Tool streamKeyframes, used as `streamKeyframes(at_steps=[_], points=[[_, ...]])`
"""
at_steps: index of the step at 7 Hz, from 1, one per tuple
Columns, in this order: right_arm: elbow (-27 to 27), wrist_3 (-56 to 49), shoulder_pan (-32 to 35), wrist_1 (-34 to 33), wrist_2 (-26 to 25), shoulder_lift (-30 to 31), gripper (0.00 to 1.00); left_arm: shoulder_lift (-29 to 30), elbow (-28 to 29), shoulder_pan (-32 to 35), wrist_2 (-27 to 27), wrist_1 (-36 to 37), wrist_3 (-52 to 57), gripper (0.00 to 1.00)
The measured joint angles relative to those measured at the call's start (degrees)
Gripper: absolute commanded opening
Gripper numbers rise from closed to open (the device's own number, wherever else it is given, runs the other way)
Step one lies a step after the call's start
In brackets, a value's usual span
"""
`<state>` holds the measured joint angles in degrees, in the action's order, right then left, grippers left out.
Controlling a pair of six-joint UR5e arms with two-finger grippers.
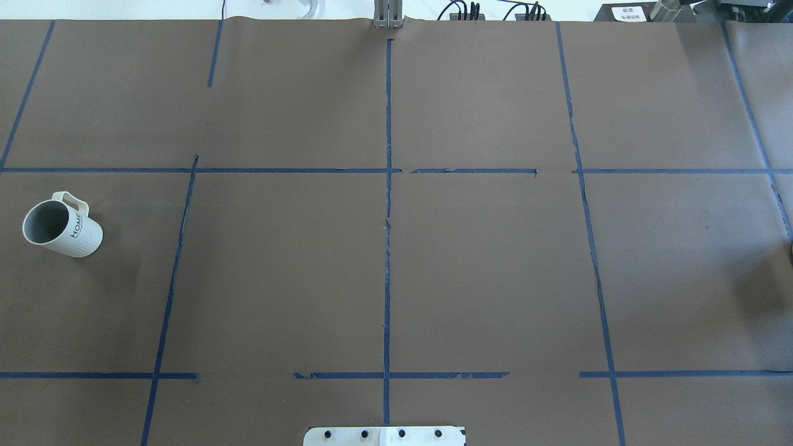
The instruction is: Left arm hands cup to right arm to dump lemon
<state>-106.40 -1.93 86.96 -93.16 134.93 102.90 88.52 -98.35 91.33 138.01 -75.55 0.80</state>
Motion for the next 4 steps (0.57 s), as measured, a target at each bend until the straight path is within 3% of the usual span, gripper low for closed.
streamKeyframes(at_steps=[4], points=[[-0.53,-0.17,-0.24,0.00,-0.34,0.08,1.00,-1.31,-1.76,-0.38,-0.08,-0.02,-0.18,1.00]])
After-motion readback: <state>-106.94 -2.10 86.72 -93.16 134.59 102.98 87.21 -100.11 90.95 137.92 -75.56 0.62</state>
